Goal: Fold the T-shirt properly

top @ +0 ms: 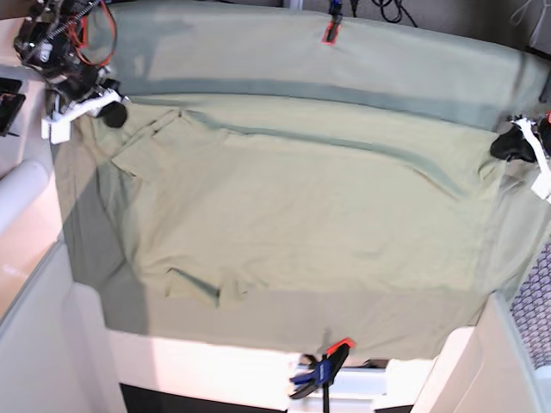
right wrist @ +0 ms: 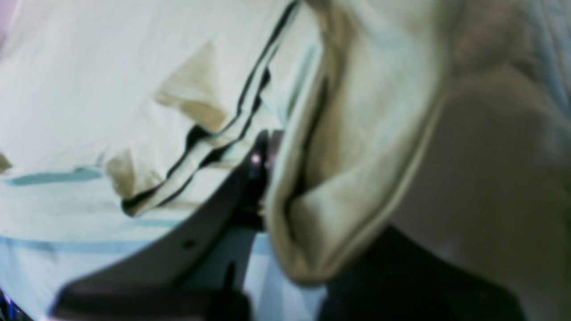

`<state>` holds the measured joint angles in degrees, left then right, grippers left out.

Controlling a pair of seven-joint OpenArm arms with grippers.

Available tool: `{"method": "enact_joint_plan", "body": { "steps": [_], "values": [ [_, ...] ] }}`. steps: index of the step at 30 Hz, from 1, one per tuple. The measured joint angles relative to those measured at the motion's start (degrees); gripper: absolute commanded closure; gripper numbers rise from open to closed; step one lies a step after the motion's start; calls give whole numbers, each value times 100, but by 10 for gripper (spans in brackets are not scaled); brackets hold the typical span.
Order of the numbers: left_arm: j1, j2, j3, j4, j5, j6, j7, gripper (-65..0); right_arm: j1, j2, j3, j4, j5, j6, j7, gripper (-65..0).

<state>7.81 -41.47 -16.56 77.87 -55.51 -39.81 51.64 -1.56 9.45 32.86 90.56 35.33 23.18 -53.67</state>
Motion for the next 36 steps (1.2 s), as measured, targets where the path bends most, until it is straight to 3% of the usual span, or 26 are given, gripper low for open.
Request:
{"method": "enact_joint_plan", "body": {
  "steps": [13,26,27,29,31,32,36],
  "values": [
    [1377,-282,-149,866,-24,-4,-4,0,-1620,195,28,1178,96,-2,-81,0],
    [1993,-249,-402,973,-42,-7,-63,0,-2004,197,42,1250,109,20,-83,0],
    [1996,-249,-402,973,-39,-7,-94,-22,-2004,197,42,1250,109,20,-83,-58],
    [1996,-249,-402,973,72,-7,-208,-143,-2004,197,46,1250,17,17,-66,-237],
    [1993,-251,-404,973,162,-4,-304,-244,-2006,199,55,1250,-26,-2,-68,-336],
    [1996,-251,-404,973,179,-7,-326,-270,-2006,199,57,1250,-46,-2,-68,-343],
    [1993,-251,-409,973,166,-7,-328,-274,-2004,199,61,1250,-107,-2,-61,-343]
  ]
}}
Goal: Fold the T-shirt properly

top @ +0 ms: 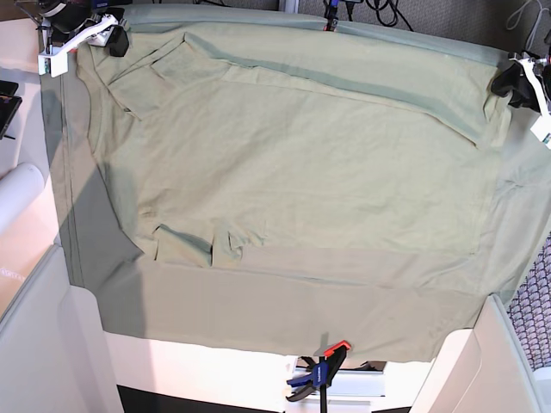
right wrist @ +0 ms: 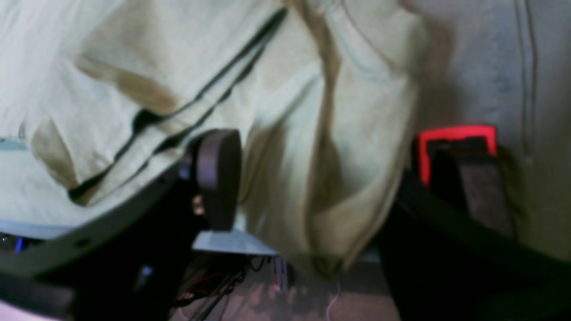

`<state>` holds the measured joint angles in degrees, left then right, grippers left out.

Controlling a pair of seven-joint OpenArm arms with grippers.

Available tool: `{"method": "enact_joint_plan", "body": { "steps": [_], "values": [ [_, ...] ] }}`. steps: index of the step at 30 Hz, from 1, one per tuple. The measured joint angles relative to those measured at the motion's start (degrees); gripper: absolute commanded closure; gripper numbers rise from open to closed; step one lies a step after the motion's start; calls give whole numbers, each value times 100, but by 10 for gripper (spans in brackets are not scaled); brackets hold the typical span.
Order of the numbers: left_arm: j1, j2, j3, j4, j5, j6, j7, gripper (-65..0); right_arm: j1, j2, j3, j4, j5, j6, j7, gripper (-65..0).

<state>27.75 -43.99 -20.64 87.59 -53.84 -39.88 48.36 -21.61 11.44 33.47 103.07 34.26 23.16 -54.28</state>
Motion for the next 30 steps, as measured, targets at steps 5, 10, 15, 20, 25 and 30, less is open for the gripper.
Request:
{"method": "enact_joint_plan", "body": {
  "steps": [5,10,15,20,25,30],
  "values": [
    [0,2,-380,122,-138,-7,42,-274,2,-2,354,13,0,0,-2,-343],
    [0,-181,-966,376,-389,2,35,-274,4,66,859,240,57,0,28,-343],
    [0,-317,-979,426,-457,2,2,-274,518,317,964,273,-63,-11,203,-343],
    [0,-302,-979,437,-472,0,-59,-274,1600,402,782,-28,-166,22,450,-343],
    [-2,-376,-973,442,-476,4,-66,-274,2861,433,168,-1231,-448,0,737,-343],
    [4,-369,-973,444,-455,2,-79,-274,4347,435,-579,-2761,-1008,55,1429,-343]
  ]
}}
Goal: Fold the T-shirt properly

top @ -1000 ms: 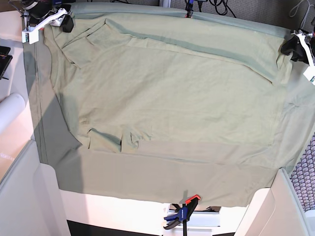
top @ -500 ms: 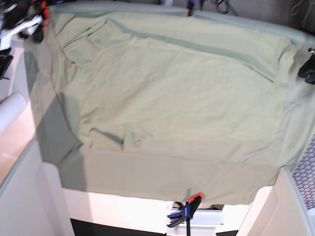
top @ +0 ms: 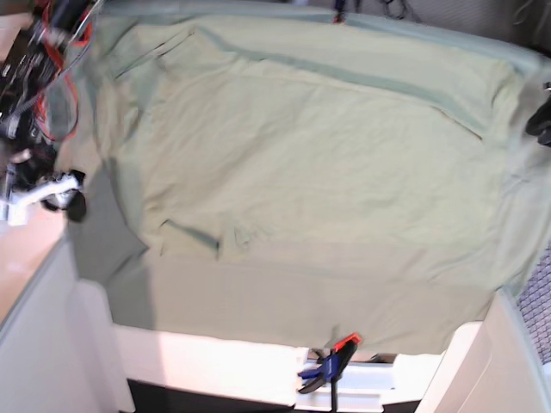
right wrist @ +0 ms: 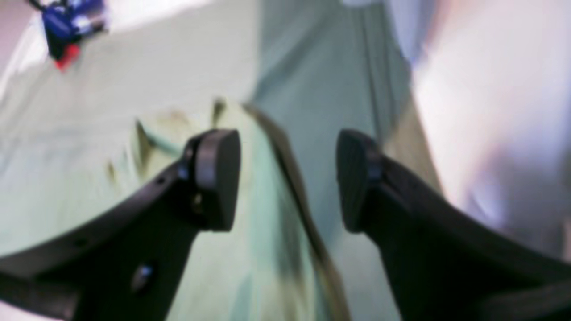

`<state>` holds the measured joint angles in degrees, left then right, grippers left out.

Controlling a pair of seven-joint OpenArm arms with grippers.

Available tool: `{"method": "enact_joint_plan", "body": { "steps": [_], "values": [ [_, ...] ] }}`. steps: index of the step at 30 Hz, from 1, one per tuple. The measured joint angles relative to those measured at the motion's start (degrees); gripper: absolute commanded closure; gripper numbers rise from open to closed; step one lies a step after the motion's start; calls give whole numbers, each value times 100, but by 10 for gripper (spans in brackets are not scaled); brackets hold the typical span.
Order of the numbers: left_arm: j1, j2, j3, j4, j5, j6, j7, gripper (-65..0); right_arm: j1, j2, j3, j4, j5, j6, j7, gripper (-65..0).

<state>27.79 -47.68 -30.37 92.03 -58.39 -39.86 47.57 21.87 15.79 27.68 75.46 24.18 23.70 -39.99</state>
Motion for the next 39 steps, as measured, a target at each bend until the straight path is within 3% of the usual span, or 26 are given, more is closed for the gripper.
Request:
{"method": "enact_joint_plan", "body": {
  "steps": [6,10,15,18,21,24,28,32,39],
  "values": [
    [11,-9,0,0,28,0,-2,-274,1152,39,-723,-2496,-1156,-190,1056,-343],
    [11,-7,-2,0,28,-2,-46,-276,1416,-83,-988,-3633,-1178,-216,1438,-343],
    [11,-9,0,0,31,-2,-46,-389,1447,-433,-1016,-3766,-1248,-210,1488,-343],
    [11,-7,0,0,59,-2,-164,-391,1449,-570,-1019,-3766,-1287,-210,1530,-343],
    [-4,-9,0,0,601,-4,-772,-390,1451,-612,-1019,-3766,-1287,-210,1534,-343],
    [-166,24,4,-13,1196,540,-1274,-390,1451,-605,-1019,-3766,-1287,-208,1532,-343],
    [-1040,15,306,-433,1390,811,-1388,-390,1451,-575,-1019,-3768,-1281,-203,1537,-343],
    [-2190,31,1193,-1563,1550,852,-1478,-390,1451,-562,-1016,-3773,-1281,-184,1541,-343],
    [-4415,546,2712,-3799,1974,973,-1886,-389,1458,-562,-1016,-3779,-1294,-173,1545,-343]
  ]
}}
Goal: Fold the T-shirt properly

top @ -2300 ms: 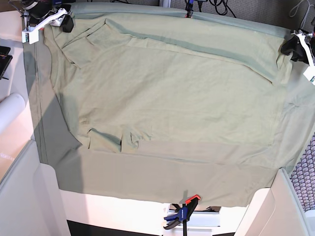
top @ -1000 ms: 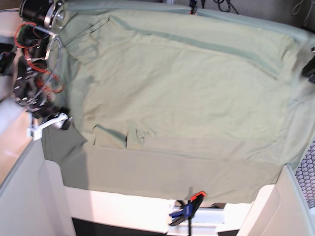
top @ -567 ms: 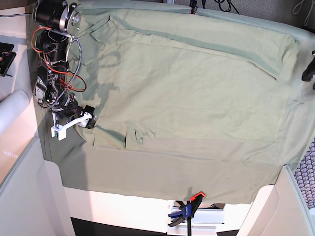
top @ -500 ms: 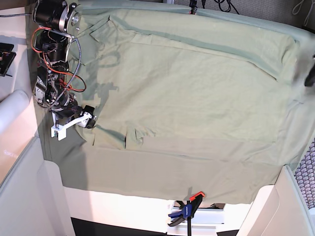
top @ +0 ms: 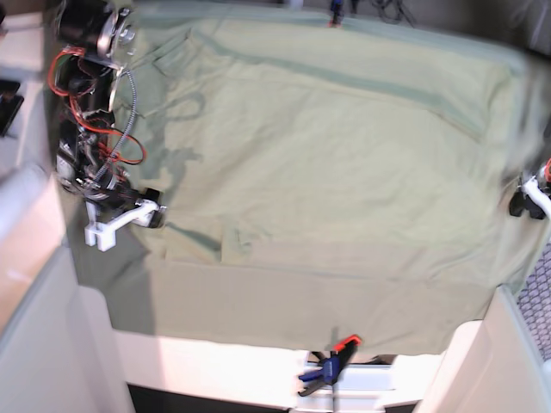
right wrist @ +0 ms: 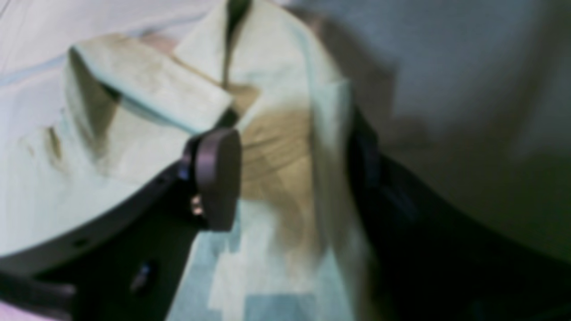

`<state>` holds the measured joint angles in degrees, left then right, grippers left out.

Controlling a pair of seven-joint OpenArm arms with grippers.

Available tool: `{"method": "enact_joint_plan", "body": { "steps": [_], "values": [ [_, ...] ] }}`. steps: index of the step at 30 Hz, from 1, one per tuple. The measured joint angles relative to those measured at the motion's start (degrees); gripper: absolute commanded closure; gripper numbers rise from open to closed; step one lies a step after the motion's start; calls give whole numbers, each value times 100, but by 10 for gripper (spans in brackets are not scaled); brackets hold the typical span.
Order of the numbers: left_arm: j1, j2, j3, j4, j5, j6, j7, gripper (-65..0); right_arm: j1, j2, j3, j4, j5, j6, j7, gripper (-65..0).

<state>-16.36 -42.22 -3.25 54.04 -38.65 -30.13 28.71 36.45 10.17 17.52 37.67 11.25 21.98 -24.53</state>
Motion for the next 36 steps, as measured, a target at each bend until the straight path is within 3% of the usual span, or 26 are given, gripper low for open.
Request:
{"method": "enact_joint_plan", "body": {
  "steps": [6,13,26,27,31,33,34,36],
  "values": [
    [-1294,494,839,-1878,485,485,-682,-389,2,-2,-2,2,9,-4,0,-343],
    [-1860,835,857,-2973,581,544,-975,-389,4,-2,-2,2,7,-15,-15,-343],
    [-1869,1246,855,-2741,195,-122,-605,-383,2,-2,-2,2,7,-15,-15,-343],
    [-1875,1261,855,-2741,195,-122,-603,-349,2,-2,-2,2,7,-15,-15,-343],
    [-1858,1252,855,-2743,240,-120,-758,-73,2,-2,-2,2,7,-15,-15,-342],
    [-1856,1237,855,-2743,245,-146,-890,0,2,-2,-2,2,7,-15,-15,-292],
    [-1860,1228,855,-2743,251,-160,-931,0,4,-2,-2,2,7,-17,-31,-223],
    [-1875,1196,855,-2743,249,-166,-929,0,0,-2,-2,2,4,-20,-39,-19]
  ]
}}
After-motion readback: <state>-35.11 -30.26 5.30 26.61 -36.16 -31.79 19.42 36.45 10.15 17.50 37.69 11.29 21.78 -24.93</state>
